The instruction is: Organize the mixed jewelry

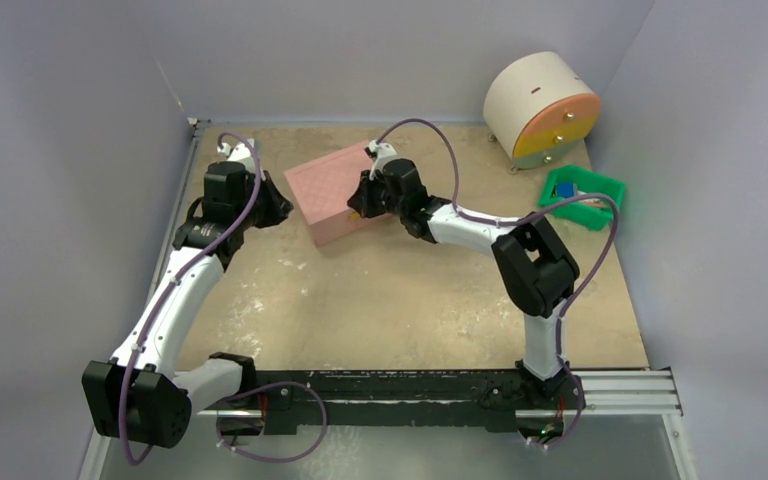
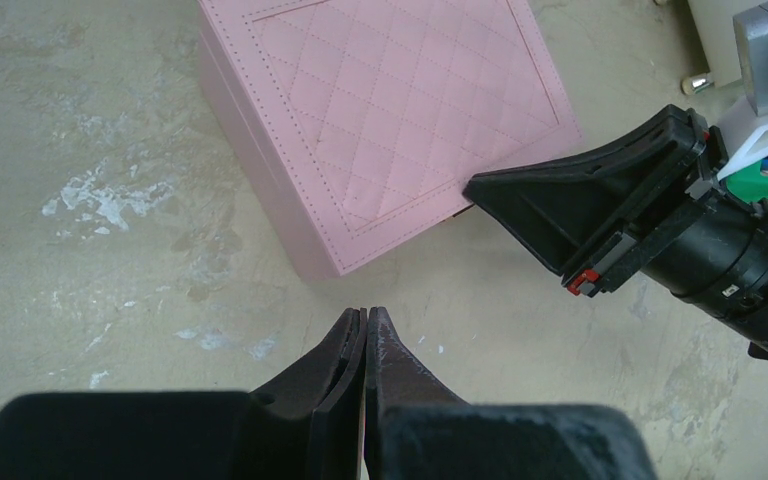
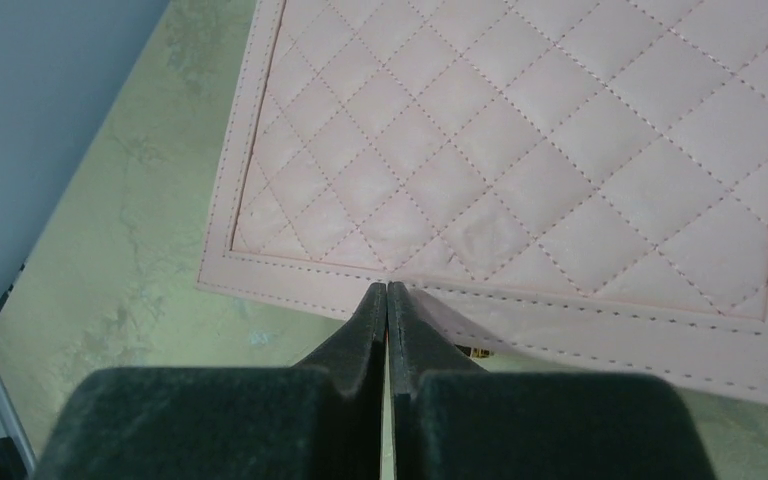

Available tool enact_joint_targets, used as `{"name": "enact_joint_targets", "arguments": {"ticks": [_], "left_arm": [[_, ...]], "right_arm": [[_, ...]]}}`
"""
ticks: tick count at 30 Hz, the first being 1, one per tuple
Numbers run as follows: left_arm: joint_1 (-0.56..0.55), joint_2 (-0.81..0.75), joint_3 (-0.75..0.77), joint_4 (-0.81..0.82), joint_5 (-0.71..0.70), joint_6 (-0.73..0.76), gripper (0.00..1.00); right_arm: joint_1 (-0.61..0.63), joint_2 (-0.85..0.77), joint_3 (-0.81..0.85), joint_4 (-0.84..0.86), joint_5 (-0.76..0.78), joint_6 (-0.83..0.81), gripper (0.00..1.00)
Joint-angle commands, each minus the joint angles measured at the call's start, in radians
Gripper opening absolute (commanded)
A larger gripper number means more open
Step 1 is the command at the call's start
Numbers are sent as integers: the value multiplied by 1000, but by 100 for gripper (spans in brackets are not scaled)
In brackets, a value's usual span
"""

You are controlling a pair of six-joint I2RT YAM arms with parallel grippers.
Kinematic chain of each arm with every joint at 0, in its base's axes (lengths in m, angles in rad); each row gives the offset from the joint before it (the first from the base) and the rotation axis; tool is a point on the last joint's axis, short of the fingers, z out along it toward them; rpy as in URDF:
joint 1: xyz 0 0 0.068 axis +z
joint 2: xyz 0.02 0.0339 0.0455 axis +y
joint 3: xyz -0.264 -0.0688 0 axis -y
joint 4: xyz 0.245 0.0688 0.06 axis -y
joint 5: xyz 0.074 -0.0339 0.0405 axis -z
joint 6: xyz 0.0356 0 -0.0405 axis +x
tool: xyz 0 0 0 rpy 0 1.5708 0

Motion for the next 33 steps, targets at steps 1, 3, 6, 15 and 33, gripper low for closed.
{"name": "enact_joint_targets", "arguments": {"ticks": [1, 3, 6, 15, 33], "left_arm": [[-8, -16, -1, 38, 4, 5, 0], [-8, -16, 0, 37, 1, 5, 0], [-8, -16, 0, 36, -3, 6, 0], [-9, -5, -1, 34, -6, 7, 0], [-22, -2, -1, 22, -39, 12, 60]], "right_arm": [[12, -15, -103, -151, 9, 14, 0], [12, -44, -86, -175, 21, -2, 0], [12, -70, -51, -188, 50, -22, 0], [11, -109, -31, -206, 30, -35, 0], [-23, -410, -242, -243, 293, -110, 67]]}}
